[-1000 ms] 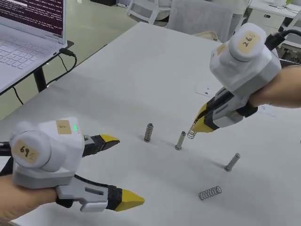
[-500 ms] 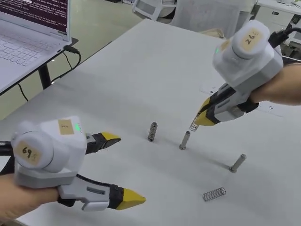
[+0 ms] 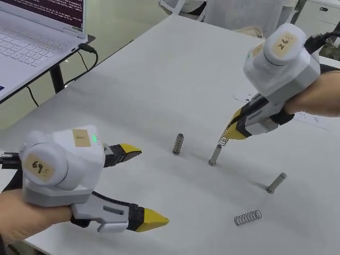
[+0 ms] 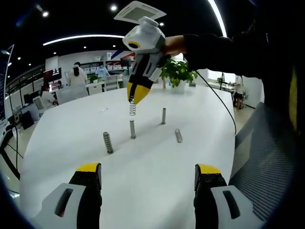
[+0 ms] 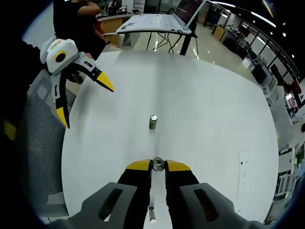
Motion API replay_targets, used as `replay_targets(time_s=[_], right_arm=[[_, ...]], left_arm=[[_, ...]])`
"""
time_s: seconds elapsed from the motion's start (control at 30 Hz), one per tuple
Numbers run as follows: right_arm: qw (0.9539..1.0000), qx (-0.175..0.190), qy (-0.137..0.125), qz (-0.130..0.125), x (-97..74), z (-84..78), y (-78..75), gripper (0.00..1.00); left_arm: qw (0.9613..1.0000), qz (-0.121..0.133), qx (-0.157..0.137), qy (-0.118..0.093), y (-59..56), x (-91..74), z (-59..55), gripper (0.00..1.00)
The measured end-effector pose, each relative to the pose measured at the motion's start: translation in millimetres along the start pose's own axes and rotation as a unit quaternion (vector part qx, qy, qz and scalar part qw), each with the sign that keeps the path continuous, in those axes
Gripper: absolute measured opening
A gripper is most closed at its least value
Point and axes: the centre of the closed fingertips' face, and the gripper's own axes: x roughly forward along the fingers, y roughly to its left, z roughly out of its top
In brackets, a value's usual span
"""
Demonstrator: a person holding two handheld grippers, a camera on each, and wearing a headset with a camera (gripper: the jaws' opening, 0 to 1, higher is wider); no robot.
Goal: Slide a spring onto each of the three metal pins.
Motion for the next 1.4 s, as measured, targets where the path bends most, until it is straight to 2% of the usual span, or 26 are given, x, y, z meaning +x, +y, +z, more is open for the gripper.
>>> replay_targets(time_s=[0.53,1.4], right_arm=[[0.9999,0.003,0.012,0.007,10.7,-6.2,-3.0,0.08],[0.9994,0.007,0.028,0.019,33.2,-14.5,3.1,0.08]], left_arm=[[1.0,0.0,0.001,0.0,1.3,1.1,-0.3,0.75],[1.0,0.003,-0.003,0.001,2.6,0.9,-4.0,0.74]])
